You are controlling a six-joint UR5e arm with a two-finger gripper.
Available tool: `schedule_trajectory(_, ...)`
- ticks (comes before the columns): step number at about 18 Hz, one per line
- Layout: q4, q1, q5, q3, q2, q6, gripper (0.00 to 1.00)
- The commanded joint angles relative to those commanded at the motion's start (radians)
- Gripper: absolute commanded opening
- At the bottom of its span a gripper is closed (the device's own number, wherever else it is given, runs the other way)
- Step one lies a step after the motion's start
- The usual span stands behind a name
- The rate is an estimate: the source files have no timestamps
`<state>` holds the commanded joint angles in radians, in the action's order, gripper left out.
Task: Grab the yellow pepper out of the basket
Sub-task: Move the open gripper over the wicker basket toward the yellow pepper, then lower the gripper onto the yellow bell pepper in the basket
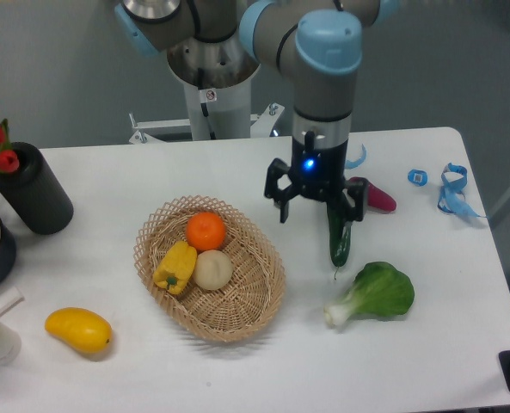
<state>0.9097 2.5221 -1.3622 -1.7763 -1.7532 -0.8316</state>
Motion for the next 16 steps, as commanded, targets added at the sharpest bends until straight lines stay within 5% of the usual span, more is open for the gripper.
schedule_trajectory(16,-0.029,-0.183,0.095,-0.113,-0.072,0.077,1.00)
